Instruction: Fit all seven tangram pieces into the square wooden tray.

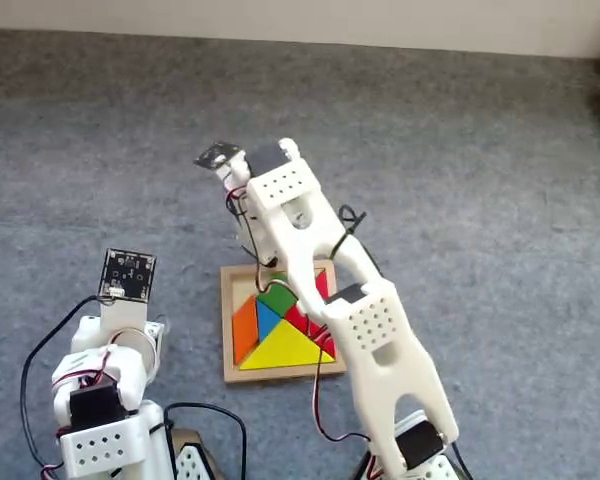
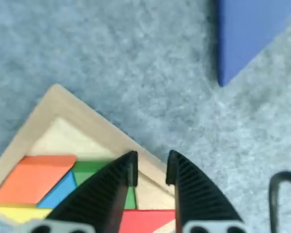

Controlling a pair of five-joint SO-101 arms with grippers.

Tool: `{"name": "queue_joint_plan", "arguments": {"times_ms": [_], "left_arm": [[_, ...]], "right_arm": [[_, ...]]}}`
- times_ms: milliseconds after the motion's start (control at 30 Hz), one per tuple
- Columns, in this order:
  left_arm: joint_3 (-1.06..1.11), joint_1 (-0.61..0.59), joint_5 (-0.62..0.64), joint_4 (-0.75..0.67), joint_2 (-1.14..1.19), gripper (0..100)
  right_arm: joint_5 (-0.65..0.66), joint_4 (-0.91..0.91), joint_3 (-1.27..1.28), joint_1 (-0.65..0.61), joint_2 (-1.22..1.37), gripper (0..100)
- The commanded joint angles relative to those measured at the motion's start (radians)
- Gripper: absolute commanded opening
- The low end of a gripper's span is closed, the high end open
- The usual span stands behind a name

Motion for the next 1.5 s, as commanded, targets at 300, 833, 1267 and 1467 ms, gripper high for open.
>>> {"name": "queue_joint_plan", "arguments": {"times_ms": [300,833,1267,1467], "left_arm": [[-0.012,-0.016,0.006,-0.018,-0.008,22],[-0.263,-0.008,0.008,-0.003,0.004,23],[-0.792,0.15,-0.057,0.095,0.615,28],[-1.041,0.239,-0.054,0.089,0.97,28]], "right_arm": [[-0.011,0.033,0.278,-0.005,-0.588,4.8],[-0.014,-0.206,1.349,0.223,-1.598,4.8],[-0.014,-0.545,2.16,0.535,-2.187,5.0],[-0.127,-0.621,2.39,0.648,-2.433,5.2]]}}
